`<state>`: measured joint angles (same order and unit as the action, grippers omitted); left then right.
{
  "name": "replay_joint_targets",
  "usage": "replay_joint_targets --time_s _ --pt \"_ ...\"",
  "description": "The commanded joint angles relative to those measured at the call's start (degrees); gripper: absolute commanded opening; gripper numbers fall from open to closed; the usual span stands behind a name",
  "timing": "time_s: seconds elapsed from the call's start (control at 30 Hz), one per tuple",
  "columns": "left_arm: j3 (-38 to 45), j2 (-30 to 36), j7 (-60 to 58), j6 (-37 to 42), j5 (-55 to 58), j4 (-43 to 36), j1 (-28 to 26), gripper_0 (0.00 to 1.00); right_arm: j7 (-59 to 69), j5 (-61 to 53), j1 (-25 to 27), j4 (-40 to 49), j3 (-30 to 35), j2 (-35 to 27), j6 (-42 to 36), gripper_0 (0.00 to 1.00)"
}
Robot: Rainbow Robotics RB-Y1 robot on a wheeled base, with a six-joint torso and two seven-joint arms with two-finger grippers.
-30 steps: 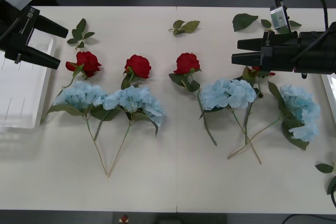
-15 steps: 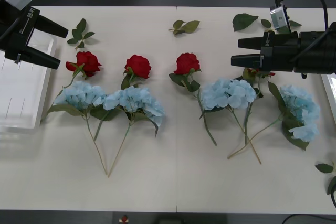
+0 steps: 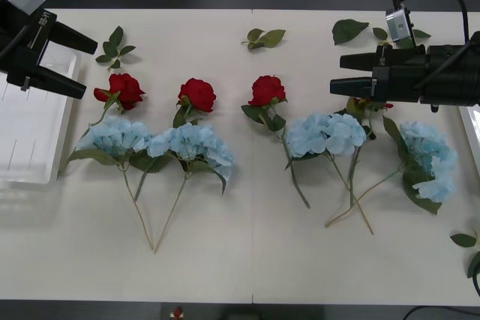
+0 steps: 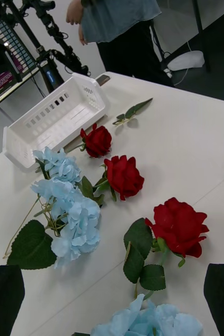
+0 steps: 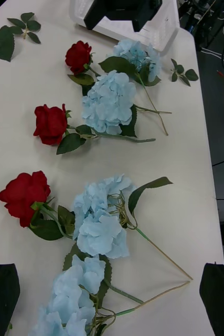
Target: Put the red flowers into the right box and the blue flowers into the left box
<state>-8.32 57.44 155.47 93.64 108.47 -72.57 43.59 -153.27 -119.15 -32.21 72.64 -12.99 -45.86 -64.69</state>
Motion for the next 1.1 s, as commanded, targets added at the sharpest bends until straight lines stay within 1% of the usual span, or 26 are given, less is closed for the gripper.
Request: replay_joint_targets --time_s 0.03,1.1 --pt "0.8 1.4 -0.5 0.4 0.5 -0.5 1.2 1.00 -1.7 -0.4 -1.6 0.5 0.8 0.3 -0.3 1.00" --pt "0.8 1.4 -0.5 0.4 0.5 -0.5 1.2 1.00 -1.7 -0.4 -1.6 0.5 0.8 0.3 -0.3 1.00"
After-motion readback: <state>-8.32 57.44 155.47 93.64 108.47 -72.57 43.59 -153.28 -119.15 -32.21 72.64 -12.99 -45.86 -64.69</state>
